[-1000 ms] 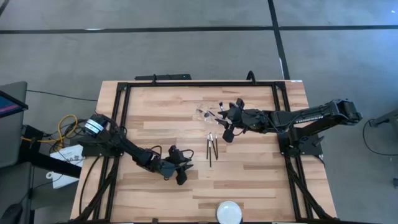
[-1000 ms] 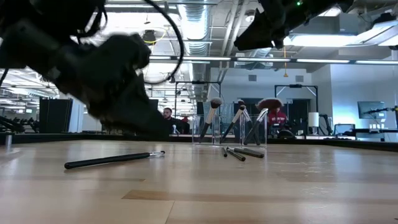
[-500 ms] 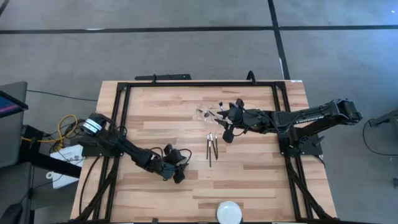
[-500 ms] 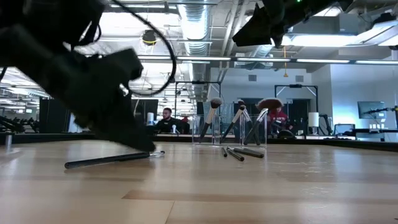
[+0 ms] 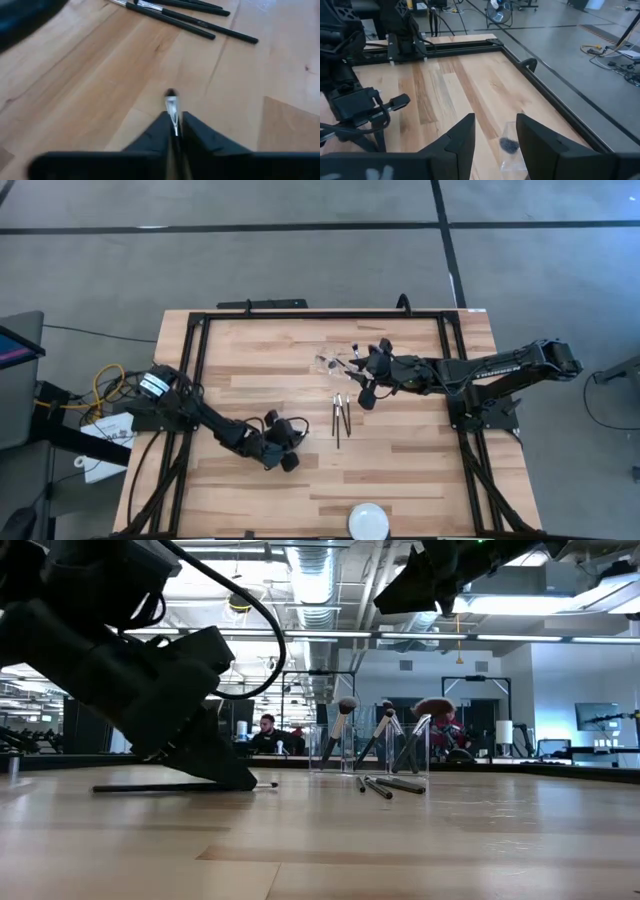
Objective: Put items in baskets/containers
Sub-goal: Put the black eyeshadow brush into the transparent organizer
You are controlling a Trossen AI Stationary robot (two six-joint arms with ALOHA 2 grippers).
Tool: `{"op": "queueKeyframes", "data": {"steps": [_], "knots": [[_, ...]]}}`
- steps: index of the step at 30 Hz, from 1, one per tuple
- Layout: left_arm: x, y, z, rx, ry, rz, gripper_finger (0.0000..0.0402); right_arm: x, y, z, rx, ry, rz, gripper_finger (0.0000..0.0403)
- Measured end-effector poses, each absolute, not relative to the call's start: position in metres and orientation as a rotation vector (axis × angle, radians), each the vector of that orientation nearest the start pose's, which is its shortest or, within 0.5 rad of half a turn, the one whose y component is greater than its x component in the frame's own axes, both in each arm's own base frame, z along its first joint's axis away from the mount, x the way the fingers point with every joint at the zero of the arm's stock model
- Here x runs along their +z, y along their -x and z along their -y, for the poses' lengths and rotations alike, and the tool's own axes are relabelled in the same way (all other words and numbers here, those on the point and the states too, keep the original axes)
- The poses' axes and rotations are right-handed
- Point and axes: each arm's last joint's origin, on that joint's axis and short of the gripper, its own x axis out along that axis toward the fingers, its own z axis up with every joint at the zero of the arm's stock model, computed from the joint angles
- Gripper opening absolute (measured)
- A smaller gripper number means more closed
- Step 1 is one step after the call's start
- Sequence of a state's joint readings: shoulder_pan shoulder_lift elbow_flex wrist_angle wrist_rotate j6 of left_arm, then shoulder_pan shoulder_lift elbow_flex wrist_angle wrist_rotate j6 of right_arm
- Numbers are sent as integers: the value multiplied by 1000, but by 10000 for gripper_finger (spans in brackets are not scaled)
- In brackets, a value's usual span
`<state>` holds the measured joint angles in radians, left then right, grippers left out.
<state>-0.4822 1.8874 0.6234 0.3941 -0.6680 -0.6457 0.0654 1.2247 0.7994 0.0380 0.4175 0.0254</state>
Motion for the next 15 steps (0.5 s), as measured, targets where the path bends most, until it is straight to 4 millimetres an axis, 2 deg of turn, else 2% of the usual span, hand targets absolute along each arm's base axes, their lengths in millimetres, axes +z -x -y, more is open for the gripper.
{"op": "queueKeyframes", "data": {"steps": [2,9,15], "knots": [[69,-267,116,401,147,-634,15,270,-266,-6,-352,68,-374,132],[73,-274,101,449,146,-600,12,267,-267,-6,-336,67,-388,131],[86,-277,83,492,152,-579,14,249,-287,-13,-123,31,-404,127]]}}
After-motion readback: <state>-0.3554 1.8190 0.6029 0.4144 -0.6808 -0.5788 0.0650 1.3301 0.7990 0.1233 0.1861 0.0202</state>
